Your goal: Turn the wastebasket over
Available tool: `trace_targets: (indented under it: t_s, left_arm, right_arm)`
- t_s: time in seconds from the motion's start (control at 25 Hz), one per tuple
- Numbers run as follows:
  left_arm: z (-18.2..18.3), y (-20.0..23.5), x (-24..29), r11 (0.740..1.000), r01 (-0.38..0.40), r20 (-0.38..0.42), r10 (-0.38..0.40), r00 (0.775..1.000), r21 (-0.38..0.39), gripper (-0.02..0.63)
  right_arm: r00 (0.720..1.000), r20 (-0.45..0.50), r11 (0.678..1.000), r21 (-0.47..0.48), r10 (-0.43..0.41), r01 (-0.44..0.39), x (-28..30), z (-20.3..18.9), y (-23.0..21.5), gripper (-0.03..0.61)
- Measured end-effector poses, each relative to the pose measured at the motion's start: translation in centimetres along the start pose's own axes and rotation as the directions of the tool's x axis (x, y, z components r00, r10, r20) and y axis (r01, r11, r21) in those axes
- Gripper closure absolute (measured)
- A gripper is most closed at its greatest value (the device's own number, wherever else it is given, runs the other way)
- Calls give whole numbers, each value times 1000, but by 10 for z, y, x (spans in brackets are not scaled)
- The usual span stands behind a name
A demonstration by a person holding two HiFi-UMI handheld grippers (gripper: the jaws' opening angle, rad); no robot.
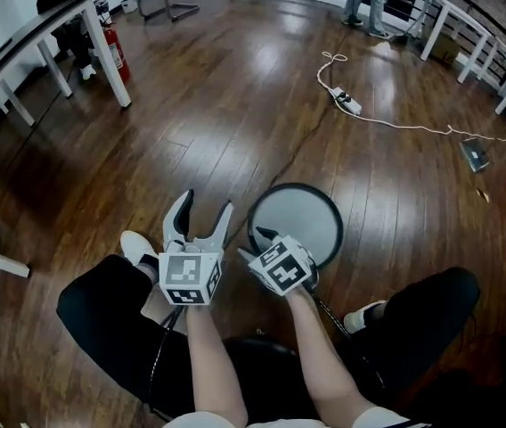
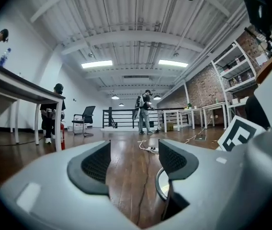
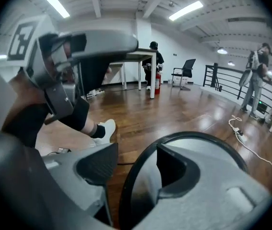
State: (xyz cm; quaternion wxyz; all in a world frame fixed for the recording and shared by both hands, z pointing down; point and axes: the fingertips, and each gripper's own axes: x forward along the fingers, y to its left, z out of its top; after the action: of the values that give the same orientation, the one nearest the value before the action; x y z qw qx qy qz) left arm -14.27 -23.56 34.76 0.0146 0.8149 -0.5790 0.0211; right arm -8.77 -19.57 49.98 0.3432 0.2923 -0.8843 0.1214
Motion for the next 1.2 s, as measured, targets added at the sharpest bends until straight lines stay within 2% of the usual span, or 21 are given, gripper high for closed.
trace_targets:
  t_s: [0.16, 0.2, 0.32, 0.44, 0.52, 0.56, 0.68, 0.72, 0.76, 0.8, 0.84, 0.92, 0.96, 1.04, 1.12, 1.2]
  left_arm:
    - [-13, 14, 3, 999, -42, -7, 42, 999, -22, 282]
    - [-16, 18, 3, 998, -55, -11, 55, 998, -28, 282]
    - [-23, 27, 2, 996, -83, -27, 82, 996, -39, 284]
    - [-29, 25, 1, 996, -85, -41, 83, 996, -42, 290]
    - [-33, 24, 0, 995, -83, -45, 81, 996, -48, 293]
    - [-34, 25, 0, 995, -84, -45, 82, 996, -55, 295]
    - [-34, 30, -2, 991, -95, -33, 93, 995, -90, 302]
    - [-34, 31, -2, 990, -98, -28, 96, 995, -98, 305]
    - [-33, 32, -3, 990, -102, -25, 100, 995, -101, 307]
    - [-31, 33, -4, 989, -105, -24, 103, 994, -101, 307]
    - [-30, 34, -4, 989, -109, -23, 108, 994, -101, 310]
    - [-30, 37, -5, 987, -119, -24, 117, 993, -106, 313]
    - [-31, 38, -5, 986, -124, -26, 122, 992, -107, 316]
    - [-33, 39, -6, 986, -132, -27, 129, 991, -107, 318]
    - [-33, 39, -7, 985, -134, -25, 132, 991, -105, 319]
    - [-32, 38, -8, 985, -135, -21, 134, 991, -109, 324]
  right_arm:
    - [993, -62, 994, -54, -102, 98, 23, -15, -9, 347]
    - [989, -70, 989, -83, -131, 125, 26, -16, -11, 394]
    - [982, -113, 985, -104, -151, 139, 28, -16, -9, 439]
    - [994, -104, 997, 59, -35, 41, 20, -14, -9, 462]
    - [998, -54, 984, 178, 34, -24, 15, -14, -14, 499]
    - [998, -36, 977, 210, 55, -46, 13, -13, -15, 522]
    - [997, 9, 967, 245, 71, -71, 10, -10, -17, 532]
    - [994, 69, 955, 276, 89, -105, 5, -2, -17, 551]
    - [980, 159, 936, 310, 121, -166, -3, 14, -15, 591]
    - [960, 239, 923, 317, 146, -220, -16, 33, -13, 591]
    - [951, 269, 933, 281, 149, -226, -27, 51, -12, 591]
    - [971, 212, 979, 145, 110, -142, -38, 67, -9, 590]
    - [981, 172, 990, 96, 89, -106, -36, 65, -7, 589]
    - [995, 76, 997, 46, 64, -68, -16, 43, 0, 583]
    - [998, -41, 999, 13, 53, -53, 9, 11, 8, 312]
    - [994, -108, 999, -40, -15, 10, 25, -12, 5, 301]
